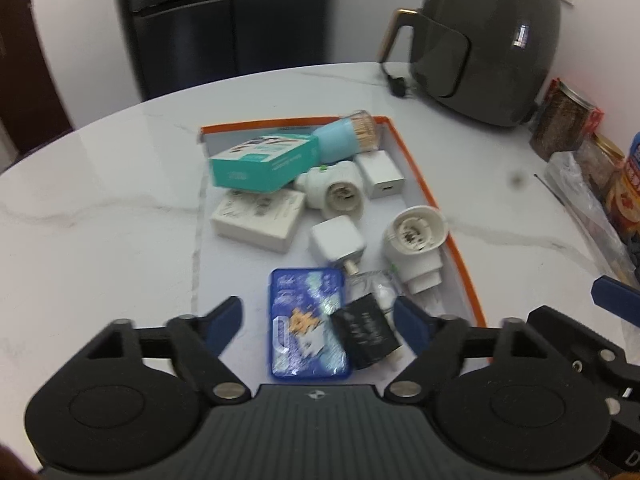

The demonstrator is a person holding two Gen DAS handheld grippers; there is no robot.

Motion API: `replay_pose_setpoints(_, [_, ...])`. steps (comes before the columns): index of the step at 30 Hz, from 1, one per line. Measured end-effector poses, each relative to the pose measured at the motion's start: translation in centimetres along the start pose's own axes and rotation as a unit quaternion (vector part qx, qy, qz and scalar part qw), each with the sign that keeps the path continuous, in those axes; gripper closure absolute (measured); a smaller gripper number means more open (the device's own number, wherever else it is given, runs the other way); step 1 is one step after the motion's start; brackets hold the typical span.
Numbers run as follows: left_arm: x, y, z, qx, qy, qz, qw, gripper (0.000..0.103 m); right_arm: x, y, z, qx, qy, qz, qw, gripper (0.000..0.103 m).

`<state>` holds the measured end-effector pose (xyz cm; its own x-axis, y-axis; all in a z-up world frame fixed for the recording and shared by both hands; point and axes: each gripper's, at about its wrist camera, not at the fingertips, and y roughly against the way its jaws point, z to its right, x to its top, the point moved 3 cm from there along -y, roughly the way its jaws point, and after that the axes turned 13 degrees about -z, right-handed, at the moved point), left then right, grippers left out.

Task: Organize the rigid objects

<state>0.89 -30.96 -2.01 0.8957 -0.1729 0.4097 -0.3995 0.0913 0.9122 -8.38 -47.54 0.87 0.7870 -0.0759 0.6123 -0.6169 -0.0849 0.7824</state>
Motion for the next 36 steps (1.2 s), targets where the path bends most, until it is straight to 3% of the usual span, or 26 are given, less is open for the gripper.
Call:
replay_pose_setpoints(3, [-1.4,1.9,-0.7,0.016,0.020,-0.001,0.9997,0.000,-0.6,0.9,-0.2,0.013,0.002,-0.006,1.000,0.023])
replay_pose_setpoints(8, [-4.4,3.8,-1.7,0.043,0.043,-0.007,0.9981,0.000,-2.5,1.9,-0.7,0.023,0.011,-0.030,0.999,0.020])
replay_pose_setpoints(13, [-6.5,3.6,-2.1,0.034,0.065,-0.026,0.9970,0.000,-4.1,1.5,-1.0,0.025,0.011,-0.064,0.998,0.020])
replay_pose_setpoints(36, [-7.8,3.0,-2.8,0.039,0.080,-0.045,0.9950,0.000,-4.6,0.6,-2.4,0.031,0.022,-0.088,0.995,0.019])
